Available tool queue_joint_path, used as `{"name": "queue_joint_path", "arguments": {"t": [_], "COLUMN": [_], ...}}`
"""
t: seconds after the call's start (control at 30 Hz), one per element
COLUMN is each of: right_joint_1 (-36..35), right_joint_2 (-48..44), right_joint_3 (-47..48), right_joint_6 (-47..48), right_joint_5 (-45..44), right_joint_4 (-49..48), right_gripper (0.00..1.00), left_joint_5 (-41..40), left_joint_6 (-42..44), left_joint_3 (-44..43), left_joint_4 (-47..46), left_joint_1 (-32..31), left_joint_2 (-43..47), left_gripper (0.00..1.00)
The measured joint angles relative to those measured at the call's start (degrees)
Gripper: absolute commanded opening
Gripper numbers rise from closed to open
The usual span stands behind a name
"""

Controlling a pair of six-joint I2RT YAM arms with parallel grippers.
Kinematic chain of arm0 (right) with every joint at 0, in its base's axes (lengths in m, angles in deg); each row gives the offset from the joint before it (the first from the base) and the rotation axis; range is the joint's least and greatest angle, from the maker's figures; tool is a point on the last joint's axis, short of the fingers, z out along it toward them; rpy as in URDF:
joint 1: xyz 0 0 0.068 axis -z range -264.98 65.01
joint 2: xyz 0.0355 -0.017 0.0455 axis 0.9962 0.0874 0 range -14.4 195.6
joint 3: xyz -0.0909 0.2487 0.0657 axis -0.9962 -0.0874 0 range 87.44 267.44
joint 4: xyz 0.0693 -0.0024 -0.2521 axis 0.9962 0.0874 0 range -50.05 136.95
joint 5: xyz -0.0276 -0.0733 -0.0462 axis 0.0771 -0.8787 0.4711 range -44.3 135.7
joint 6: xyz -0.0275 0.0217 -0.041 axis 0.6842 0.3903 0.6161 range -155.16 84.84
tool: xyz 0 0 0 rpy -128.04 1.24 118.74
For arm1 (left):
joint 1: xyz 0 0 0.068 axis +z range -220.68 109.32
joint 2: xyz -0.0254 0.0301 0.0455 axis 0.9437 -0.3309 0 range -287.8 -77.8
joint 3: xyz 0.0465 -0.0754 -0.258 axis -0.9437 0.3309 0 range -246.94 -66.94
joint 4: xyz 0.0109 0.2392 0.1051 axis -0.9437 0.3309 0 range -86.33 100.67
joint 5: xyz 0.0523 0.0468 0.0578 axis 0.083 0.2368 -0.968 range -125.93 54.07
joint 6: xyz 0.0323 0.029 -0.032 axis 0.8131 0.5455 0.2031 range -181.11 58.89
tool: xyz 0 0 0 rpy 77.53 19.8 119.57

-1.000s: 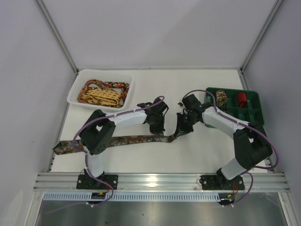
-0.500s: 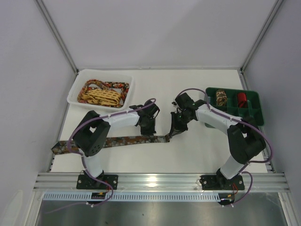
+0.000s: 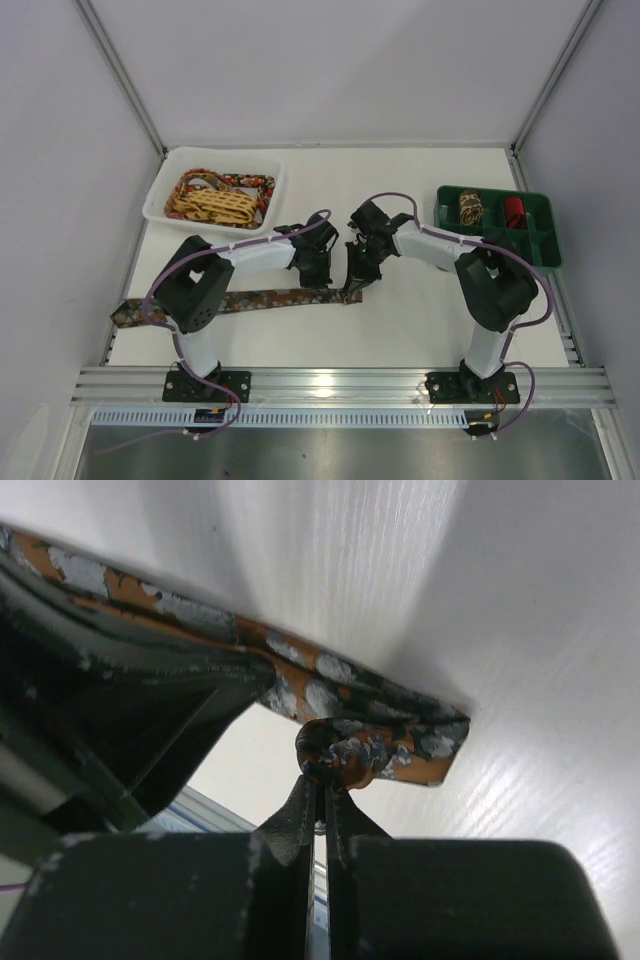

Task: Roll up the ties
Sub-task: Roll the tie

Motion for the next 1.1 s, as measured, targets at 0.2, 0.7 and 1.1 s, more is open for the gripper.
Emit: {"name": "queue_joint_path", "arguments": {"t": [0.2, 0.7, 1.1], "right_joint_1": [0.00, 0.92, 1.05], "right_joint_2": [3.39, 2.93, 1.38], "right_joint_3": [0.04, -7.58, -10.86], "right_joint_6": [-1.05, -4.24, -7.48], "right_joint_5": [0.94, 10.05, 14.05], "right_joint_4": [-3.15, -16.87, -23.69], "right_gripper": [0.19, 0.35, 0.16], "left_joint_5": [0.39, 1.07, 3.50], "left_joint_6": [0.02, 0.17, -0.09], "left_joint_3": [0.04, 0.07, 0.22], "left_joint_4": [-0.31, 1.55, 1.95], "left_joint_1": [0.00, 0.92, 1.40], "left_joint_2": [0.00, 2.01, 5.31], "left_gripper": [0.01, 0.01, 0.00]}}
